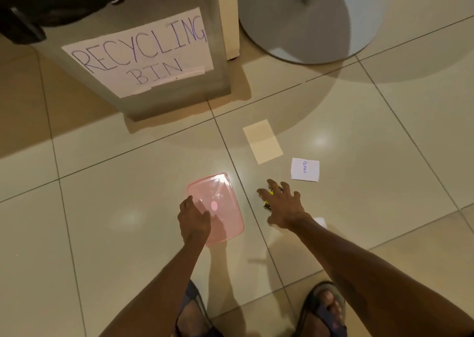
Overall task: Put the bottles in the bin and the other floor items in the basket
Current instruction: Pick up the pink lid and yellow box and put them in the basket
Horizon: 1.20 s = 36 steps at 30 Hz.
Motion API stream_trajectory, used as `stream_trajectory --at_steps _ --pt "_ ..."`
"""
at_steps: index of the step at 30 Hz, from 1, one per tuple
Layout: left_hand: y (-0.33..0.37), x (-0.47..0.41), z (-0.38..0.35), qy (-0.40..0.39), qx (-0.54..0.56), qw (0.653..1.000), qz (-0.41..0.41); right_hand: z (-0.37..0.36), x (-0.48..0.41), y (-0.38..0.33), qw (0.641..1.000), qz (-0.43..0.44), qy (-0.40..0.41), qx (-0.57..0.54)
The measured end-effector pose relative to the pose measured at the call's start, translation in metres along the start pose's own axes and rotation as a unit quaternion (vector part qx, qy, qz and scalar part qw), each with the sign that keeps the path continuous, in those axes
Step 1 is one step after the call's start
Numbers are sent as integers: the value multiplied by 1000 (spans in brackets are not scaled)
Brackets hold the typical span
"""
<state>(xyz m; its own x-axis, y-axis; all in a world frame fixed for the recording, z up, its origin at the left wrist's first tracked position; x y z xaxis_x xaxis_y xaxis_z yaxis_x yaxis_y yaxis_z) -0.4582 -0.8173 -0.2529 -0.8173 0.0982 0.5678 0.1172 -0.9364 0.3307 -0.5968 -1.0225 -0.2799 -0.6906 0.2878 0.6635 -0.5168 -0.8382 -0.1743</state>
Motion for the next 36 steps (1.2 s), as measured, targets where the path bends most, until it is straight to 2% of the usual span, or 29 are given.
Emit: stream_trajectory --at_steps 5,10,12,15,18,23,27,30,36 --pt "-27 -16 -18 17 2 999 44 -12 -14 5 999 6 46 6" --pt "-44 -20 -34 28 6 998 50 -4 -23 10 991 -52 123 -16" --pt "-47 -21 -35 35 3 998 53 -5 -26 12 993 -45 109 -5" --pt "-51 -25 -39 38 0 997 68 -14 -32 8 997 14 62 46" --pt "-56 -30 -42 37 -5 996 83 -21 -36 7 996 10 72 55" --pt "-60 -41 -41 30 -22 997 72 -22 -40 7 996 -6 85 9" --pt "-54 -34 -28 28 -30 997 59 -10 -31 8 990 -47 84 -99" --pt "-41 -17 -8 32 -24 998 51 12 -11 5 978 -65 103 -169" --pt "12 43 60 30 -16 998 45 88 63 -4 971 -68 128 -192"
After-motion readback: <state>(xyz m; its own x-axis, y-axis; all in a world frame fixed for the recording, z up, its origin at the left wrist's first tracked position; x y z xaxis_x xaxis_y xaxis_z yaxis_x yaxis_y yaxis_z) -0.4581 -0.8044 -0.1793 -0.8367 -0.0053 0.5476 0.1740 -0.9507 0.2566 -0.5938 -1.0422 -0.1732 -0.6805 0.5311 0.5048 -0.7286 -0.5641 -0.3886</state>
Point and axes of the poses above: each hand's wrist, its own x-axis away from the middle knuckle, its own z-axis out of the back of the hand, y = z × x, the point moved 5 cm from there along -x, towards the middle knuckle
